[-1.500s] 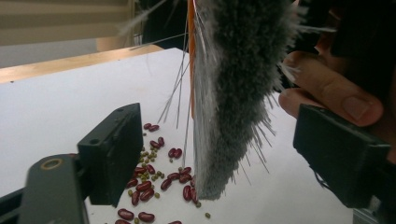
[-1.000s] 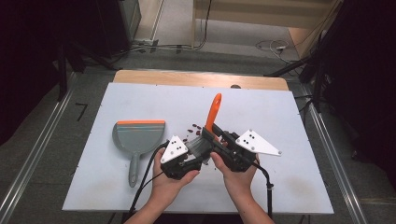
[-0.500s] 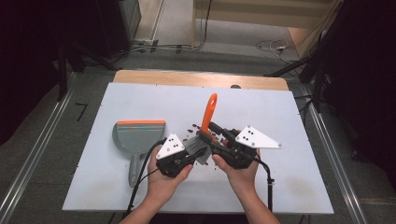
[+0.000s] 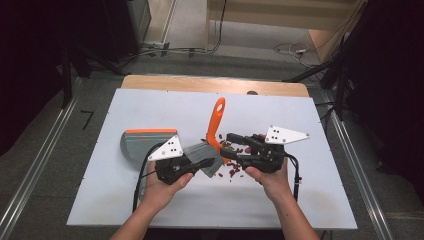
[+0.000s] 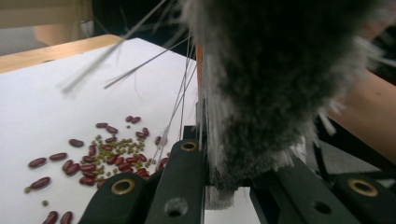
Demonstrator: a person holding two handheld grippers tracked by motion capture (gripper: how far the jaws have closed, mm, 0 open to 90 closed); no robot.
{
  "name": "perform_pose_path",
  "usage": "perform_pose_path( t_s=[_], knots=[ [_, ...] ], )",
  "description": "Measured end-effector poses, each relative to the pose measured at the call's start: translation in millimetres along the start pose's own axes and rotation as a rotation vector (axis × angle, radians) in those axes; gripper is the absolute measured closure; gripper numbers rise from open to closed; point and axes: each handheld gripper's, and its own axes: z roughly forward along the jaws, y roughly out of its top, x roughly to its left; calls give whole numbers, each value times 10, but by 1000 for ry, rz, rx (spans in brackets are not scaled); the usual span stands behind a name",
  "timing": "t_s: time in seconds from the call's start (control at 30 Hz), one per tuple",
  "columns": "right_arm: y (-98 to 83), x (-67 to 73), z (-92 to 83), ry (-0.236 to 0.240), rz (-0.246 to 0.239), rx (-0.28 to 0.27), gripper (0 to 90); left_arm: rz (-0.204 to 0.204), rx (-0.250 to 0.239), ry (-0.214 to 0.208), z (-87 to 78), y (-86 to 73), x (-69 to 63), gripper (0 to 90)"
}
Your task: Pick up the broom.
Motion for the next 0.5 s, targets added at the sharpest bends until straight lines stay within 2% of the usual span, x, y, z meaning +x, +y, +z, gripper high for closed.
perform_pose_path(
  t_s=[0.03,0.07,0.13,0.3,0.47,0.5],
  knots=[
    [0,0,0,0,0,0,435,4,4,-17,0,-1,3,858],
    [-28,-10,39,33,6,15,435,9,9,-43,4,0,1,858],
    [-49,-10,77,56,5,33,443,16,14,-71,13,1,-9,858],
    [-83,-14,136,110,5,53,466,24,29,-101,49,-5,-29,858],
    [-109,-26,157,154,13,70,568,16,42,-120,70,-15,-17,857],
    [-113,-24,159,145,13,78,595,8,40,-125,73,-22,-11,857]
  ],
)
